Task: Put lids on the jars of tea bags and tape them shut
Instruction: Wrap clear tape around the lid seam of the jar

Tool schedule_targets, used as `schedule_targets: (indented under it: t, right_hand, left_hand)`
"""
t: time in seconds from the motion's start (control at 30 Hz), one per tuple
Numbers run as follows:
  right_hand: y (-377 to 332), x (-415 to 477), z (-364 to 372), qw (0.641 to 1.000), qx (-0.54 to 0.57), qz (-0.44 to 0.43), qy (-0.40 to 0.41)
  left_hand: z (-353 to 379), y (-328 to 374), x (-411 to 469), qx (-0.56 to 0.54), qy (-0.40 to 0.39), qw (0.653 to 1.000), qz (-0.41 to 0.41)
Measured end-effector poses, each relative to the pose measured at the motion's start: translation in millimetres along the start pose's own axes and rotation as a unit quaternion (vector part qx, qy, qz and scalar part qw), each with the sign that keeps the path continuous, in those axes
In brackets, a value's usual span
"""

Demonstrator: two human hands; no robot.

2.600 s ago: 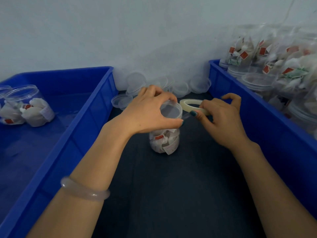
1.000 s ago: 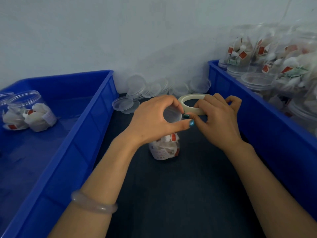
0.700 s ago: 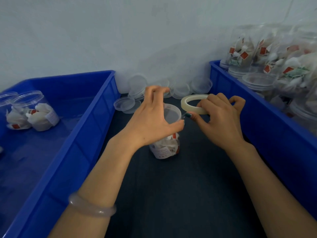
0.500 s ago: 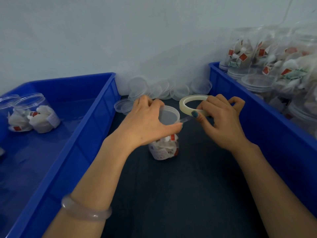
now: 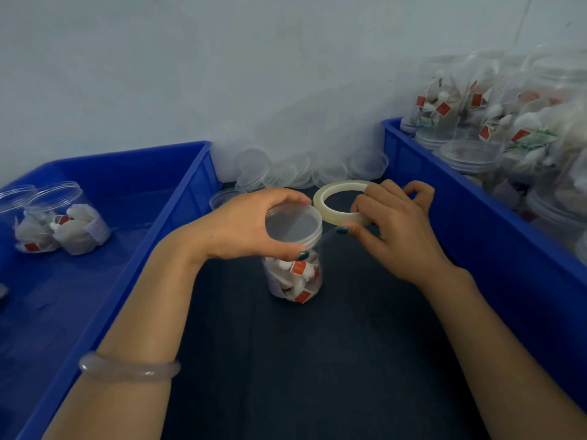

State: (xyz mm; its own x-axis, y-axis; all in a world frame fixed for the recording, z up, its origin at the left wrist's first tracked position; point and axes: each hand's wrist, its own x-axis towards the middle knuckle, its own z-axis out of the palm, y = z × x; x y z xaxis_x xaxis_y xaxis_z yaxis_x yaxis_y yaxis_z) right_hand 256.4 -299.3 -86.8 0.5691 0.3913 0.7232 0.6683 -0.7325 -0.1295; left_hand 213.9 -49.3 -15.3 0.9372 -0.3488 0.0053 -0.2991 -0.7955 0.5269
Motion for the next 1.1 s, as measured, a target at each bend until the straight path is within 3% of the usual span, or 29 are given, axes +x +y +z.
schedule_targets:
  t: [0.23, 0.3, 0.4, 0.47, 0.77, 0.97, 1.1]
  right_hand:
    - [-13, 1, 2, 0.999, -0.031, 0.017, -0.007]
    - [-17, 0, 3, 0.999, -0.049, 0.021, 0.004]
    - [-20, 0, 3, 0.998, -0.064, 0.022, -0.001]
    - [-18, 0, 1, 0.998, -0.062, 0.013, -0.007]
    - [-8, 0, -6, 0.998, -0.041, -0.031, -0.019]
    - [-30, 1, 4, 0.993, -0.107, 0.044, 0.021]
    - [-45, 0, 12, 0.987, -0.118, 0.100, 0.030]
  left_hand:
    - [2, 8, 3, -0.019, -0.060, 0.998, -0.007]
    - [16, 17, 4, 0.033, -0.011, 0.999, -0.024]
    - [41, 28, 9, 0.157, 0.136, 0.977, -0.042]
    - [47, 28, 10, 0.155, 0.183, 0.971, -0.025]
    - [32, 20, 6, 0.034, 0.136, 0.990, 0.008]
    - [32, 20, 6, 0.019, 0.132, 0.991, -0.001]
    - [37, 24, 5, 0.091, 0.148, 0.985, -0.018]
